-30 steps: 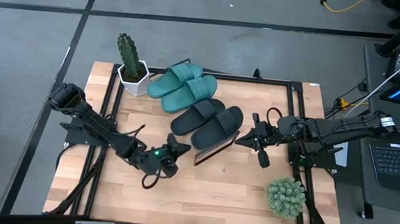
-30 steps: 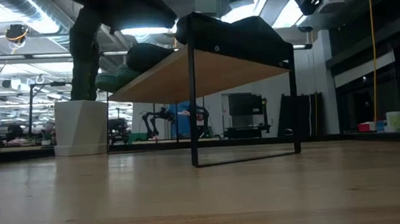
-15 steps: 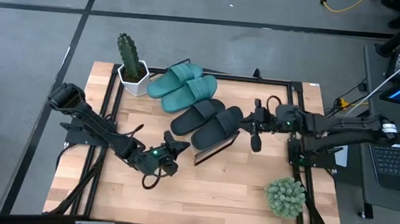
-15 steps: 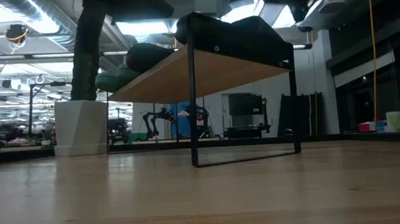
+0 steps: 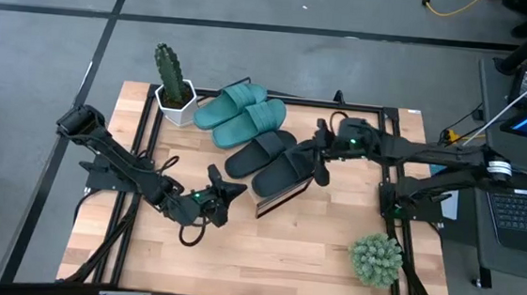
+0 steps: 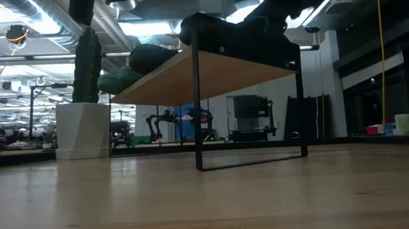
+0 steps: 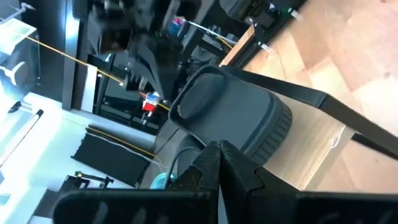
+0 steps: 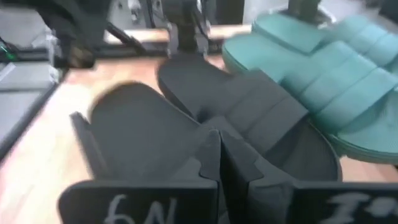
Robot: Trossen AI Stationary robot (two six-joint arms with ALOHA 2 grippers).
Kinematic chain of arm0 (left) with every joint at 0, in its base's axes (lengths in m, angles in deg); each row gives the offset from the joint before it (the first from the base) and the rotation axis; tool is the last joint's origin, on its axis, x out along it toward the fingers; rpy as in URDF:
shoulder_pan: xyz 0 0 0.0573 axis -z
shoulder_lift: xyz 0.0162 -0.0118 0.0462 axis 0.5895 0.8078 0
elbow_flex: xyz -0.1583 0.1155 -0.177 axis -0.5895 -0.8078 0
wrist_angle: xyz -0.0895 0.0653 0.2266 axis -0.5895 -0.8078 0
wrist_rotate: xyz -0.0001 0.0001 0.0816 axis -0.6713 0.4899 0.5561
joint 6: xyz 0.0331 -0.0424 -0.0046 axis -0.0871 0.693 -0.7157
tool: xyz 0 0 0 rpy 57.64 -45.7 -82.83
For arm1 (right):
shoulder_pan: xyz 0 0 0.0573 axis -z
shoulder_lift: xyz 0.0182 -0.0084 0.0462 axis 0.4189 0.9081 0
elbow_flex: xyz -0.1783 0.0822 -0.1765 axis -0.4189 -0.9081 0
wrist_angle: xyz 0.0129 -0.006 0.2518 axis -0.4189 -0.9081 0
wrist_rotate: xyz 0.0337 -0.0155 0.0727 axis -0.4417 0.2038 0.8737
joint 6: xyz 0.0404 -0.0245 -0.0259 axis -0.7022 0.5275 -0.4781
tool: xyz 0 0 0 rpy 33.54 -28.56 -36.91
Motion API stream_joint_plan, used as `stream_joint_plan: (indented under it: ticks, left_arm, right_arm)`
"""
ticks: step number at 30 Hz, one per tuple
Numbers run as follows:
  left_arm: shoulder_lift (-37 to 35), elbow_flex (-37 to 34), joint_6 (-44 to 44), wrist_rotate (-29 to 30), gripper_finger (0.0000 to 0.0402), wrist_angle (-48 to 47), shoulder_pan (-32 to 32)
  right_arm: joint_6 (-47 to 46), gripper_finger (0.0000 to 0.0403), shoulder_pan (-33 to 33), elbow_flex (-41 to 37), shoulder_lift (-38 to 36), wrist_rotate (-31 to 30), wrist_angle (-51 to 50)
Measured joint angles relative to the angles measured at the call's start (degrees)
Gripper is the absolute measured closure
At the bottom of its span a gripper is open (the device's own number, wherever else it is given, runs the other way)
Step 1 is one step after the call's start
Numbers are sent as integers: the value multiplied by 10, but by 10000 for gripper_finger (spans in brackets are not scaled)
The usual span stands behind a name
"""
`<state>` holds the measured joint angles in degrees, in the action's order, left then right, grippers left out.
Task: Pick and place slides into the shelf
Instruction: Put the black slipper onto the shelf
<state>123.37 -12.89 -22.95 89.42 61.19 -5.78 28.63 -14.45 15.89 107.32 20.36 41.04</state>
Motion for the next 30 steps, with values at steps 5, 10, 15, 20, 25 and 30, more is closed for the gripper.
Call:
stream_joint_plan:
  ticks: [5, 10, 15, 20, 25, 30]
  left_arm:
    - [0, 0, 16, -2, 401, -8, 2]
    - [0, 0, 34, -3, 401, -29, 2]
    - [0, 0, 40, -3, 401, -31, 2]
    - [0, 0, 42, -3, 401, -31, 2]
    - [0, 0, 42, -3, 401, -30, 2]
    - [0, 0, 43, -3, 401, -30, 2]
  right_arm:
    - [10, 397, 20, 30, 57, 40, -11]
    - [9, 397, 20, 38, 77, 68, -12]
    - [-5, 397, 21, 38, 78, 67, -37]
    - [-5, 397, 20, 37, 78, 63, -50]
    - [16, 397, 20, 36, 78, 59, -33]
    - [38, 397, 29, 36, 78, 46, -34]
